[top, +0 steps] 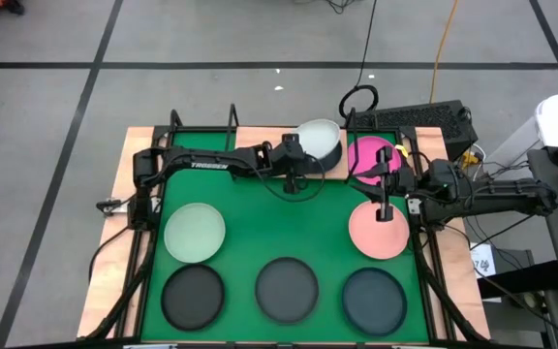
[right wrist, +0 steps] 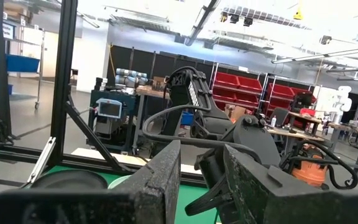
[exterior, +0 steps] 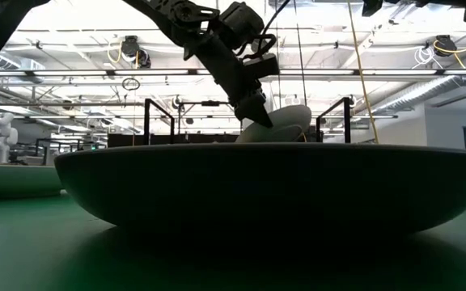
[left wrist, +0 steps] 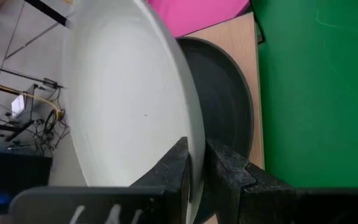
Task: Place and stack plates onto a shelf
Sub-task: Stack the white plate on top of the black plate on the shelf, then stack the blue plate on top of the white plate on the shelf
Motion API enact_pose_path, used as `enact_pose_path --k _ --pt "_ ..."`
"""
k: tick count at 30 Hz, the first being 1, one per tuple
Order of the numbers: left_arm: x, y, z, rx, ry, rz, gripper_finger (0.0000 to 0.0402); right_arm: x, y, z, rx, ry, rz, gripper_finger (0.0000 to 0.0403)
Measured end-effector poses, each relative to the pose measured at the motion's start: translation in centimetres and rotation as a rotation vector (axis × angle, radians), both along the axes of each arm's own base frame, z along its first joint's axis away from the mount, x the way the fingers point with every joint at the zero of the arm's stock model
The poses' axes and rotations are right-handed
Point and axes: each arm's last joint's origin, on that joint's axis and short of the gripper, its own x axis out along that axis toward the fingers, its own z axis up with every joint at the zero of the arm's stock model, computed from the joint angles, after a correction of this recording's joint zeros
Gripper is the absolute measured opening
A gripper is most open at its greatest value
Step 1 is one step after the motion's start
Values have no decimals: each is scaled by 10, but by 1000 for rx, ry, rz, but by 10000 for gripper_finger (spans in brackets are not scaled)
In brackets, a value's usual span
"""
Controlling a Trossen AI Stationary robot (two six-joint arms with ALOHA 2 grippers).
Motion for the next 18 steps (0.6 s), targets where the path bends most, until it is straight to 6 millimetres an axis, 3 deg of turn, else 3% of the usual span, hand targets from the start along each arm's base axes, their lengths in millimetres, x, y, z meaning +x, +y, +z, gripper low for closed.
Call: enact_pose_path --k 10,14,18 --pt "-1 -5 5 33 -6 43 166 0 0 0 0 -2 0 105" --pt "-7 -14 27 83 -41 62 176 0 0 0 0 2 0 105" --pt "-23 -31 65 69 -113 59 177 0 0 -1 0 14 0 105"
